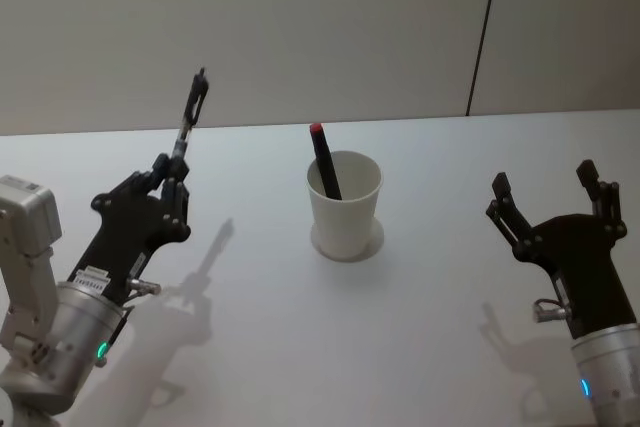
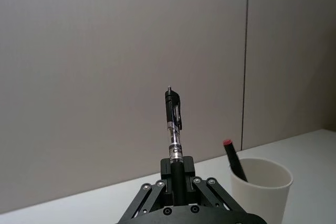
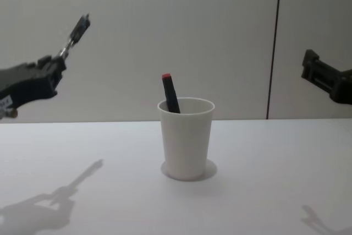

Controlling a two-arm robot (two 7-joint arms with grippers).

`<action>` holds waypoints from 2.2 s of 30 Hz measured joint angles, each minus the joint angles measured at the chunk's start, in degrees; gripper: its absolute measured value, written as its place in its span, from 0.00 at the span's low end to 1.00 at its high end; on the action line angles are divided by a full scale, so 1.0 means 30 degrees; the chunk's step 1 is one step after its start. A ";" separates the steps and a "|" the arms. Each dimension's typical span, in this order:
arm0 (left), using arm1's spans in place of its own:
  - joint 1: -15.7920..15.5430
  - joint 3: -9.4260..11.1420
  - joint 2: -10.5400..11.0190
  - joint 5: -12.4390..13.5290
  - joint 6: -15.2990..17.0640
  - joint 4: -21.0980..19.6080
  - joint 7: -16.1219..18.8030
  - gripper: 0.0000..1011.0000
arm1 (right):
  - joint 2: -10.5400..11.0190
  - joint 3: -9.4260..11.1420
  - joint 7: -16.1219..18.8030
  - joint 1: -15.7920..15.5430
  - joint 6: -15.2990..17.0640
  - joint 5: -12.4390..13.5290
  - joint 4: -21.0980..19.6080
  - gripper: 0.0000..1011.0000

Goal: Place the pen into the pen holder.

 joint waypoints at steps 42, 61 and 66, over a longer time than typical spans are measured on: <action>-0.6079 0.0561 -0.2547 -0.3406 -0.6428 0.7714 -1.7668 0.14 | 0.0000 0.0000 0.0000 0.0000 0.0000 0.0000 -0.0002 0.99; -0.7703 0.0876 -0.3306 -0.4546 -0.7542 1.0203 -2.1949 0.14 | -0.0006 0.0006 0.0076 -0.0004 -0.0015 0.0019 -0.0002 0.99; -0.7844 0.0904 -0.3370 -0.4640 -0.7632 1.0414 -2.2298 0.14 | 0.0002 0.0026 0.0554 0.0004 -0.0099 0.0198 -0.0026 0.99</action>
